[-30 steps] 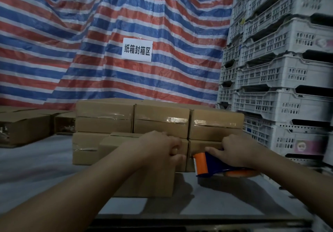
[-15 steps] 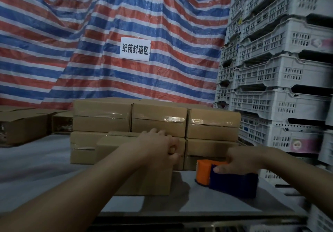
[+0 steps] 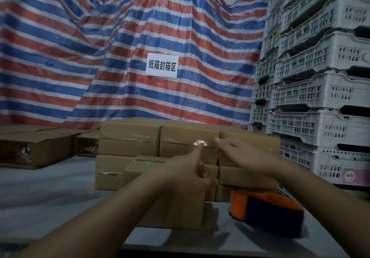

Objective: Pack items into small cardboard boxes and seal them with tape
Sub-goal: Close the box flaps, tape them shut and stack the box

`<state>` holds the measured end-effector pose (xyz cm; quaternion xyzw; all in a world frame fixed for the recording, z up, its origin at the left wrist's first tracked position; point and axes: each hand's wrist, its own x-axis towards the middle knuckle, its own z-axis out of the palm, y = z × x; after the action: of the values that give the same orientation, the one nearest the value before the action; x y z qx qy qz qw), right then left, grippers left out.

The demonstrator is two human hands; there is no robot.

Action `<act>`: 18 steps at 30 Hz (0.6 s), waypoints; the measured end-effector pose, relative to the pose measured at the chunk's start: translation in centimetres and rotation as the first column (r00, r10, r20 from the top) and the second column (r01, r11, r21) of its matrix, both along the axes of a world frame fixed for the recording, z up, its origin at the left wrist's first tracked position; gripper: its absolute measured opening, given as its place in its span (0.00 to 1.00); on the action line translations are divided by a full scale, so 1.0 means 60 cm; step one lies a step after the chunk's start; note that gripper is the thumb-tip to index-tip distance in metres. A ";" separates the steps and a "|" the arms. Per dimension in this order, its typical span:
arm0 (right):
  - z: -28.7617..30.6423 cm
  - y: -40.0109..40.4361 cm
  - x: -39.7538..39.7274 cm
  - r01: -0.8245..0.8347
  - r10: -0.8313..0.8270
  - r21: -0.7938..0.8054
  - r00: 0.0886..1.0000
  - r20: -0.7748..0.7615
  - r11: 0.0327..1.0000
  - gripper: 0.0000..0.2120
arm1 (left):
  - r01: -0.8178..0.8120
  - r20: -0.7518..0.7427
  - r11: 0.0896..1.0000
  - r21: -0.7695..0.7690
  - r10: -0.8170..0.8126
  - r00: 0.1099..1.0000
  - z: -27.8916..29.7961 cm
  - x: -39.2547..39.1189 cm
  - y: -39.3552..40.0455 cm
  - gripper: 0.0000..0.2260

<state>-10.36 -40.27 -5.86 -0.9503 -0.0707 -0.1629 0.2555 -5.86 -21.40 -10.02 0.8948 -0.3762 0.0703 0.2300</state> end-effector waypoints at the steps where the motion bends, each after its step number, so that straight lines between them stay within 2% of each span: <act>1: -0.003 0.021 0.007 -0.060 0.060 0.105 0.998 0.002 0.993 0.19 | 0.046 -0.088 0.990 -0.136 -0.059 0.994 0.006 0.001 0.006 0.40; 3: -0.011 0.058 0.021 -0.149 0.157 0.248 0.988 -0.013 0.957 0.14 | 0.046 -0.176 0.914 -0.404 -0.127 0.976 0.021 0.005 0.021 0.32; 5: -0.023 0.083 0.035 -0.197 0.221 0.332 0.975 -0.034 0.922 0.13 | -0.059 -0.186 0.828 -0.557 -0.055 0.981 0.033 0.008 0.047 0.23; 7: -0.041 0.100 0.047 -0.201 0.244 0.408 0.968 -0.056 0.891 0.14 | -0.128 -0.079 0.805 -0.579 0.101 0.992 0.033 0.017 0.082 0.13; 9: -0.063 0.108 0.059 -0.190 0.235 0.449 0.971 -0.046 0.873 0.19 | -0.177 -0.019 0.809 -0.560 0.201 0.979 0.019 0.022 0.122 0.09; 11: -0.086 0.113 0.066 -0.177 0.195 0.522 0.981 0.021 0.835 0.20 | -0.255 -0.086 0.796 -0.549 0.249 0.965 -0.010 0.019 0.152 0.12; 13: -0.106 0.119 0.065 -0.177 0.144 0.652 0.984 0.105 0.737 0.19 | -0.317 -0.197 0.760 -0.567 0.249 0.948 -0.049 0.019 0.166 0.21; 16: -0.132 0.124 0.062 -0.221 0.086 0.786 0.974 0.211 0.577 0.16 | -0.373 -0.404 0.576 -0.727 0.080 0.911 -0.087 0.011 0.172 0.31; 18: -0.146 0.125 0.056 -0.250 0.100 0.825 0.968 0.232 0.507 0.15 | -0.370 -0.456 0.511 -0.776 -0.050 0.888 -0.102 0.007 0.175 0.33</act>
<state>-7.03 -32.77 -14.60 -0.6778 -0.0978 -0.2227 0.6939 -5.44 -10.88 -16.14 0.6924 -0.1479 0.0701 0.7027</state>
